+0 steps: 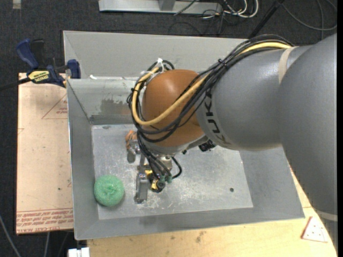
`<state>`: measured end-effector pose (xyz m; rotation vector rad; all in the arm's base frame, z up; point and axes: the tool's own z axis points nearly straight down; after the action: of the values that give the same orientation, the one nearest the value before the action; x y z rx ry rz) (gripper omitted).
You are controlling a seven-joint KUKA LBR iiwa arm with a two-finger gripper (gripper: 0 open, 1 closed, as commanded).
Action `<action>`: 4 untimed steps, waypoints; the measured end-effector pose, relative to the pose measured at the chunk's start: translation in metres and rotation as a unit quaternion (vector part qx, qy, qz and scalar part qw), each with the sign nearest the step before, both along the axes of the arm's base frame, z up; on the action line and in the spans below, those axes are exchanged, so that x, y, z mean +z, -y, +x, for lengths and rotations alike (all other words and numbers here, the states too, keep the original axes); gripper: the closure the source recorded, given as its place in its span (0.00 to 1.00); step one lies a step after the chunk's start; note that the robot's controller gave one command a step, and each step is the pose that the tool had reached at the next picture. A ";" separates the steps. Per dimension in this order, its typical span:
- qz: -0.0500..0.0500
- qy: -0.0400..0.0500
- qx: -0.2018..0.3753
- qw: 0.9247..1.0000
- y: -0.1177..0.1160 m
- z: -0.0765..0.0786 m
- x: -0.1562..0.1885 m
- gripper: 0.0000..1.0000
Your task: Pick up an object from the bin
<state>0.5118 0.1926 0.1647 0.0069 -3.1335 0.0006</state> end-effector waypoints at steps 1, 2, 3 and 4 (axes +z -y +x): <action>0.001 0.004 -0.002 1.000 0.001 0.002 0.005 0.00; 0.001 0.006 -0.048 0.999 -0.035 -0.007 -0.057 0.00; 0.000 0.003 -0.072 0.997 -0.047 -0.016 -0.056 0.00; 0.001 0.005 -0.079 0.997 -0.050 -0.018 -0.045 0.00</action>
Offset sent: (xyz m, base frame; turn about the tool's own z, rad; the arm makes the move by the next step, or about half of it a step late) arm -0.0138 0.0550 -0.0947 0.1505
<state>0.4939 0.2425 0.1202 -0.2414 -3.1340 -0.0035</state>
